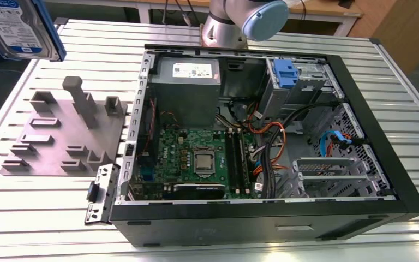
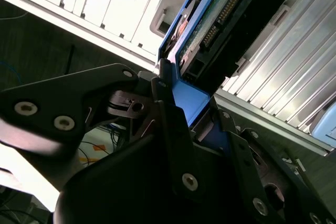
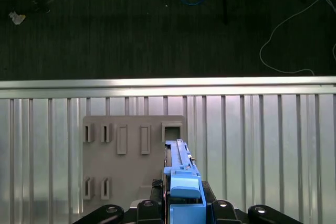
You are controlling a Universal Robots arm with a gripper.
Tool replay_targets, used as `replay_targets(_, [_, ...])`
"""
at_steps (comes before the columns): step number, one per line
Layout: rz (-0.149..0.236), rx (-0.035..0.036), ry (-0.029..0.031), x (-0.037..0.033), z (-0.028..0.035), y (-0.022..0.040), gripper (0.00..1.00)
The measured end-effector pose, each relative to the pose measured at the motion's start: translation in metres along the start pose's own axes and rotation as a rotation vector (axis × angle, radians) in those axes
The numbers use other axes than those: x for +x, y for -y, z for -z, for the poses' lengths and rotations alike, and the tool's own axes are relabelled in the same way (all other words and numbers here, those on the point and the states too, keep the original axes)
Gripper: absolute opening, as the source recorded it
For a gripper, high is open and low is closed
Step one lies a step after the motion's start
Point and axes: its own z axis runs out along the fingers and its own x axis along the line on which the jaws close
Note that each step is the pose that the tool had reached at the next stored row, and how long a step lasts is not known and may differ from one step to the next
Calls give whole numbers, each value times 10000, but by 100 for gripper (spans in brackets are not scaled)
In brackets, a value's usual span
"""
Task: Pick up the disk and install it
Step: 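Pick up the disk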
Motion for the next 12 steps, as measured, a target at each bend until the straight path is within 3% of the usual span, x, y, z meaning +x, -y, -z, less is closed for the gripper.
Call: replay_targets(12, [0, 0, 3, 0, 35, 0, 37])
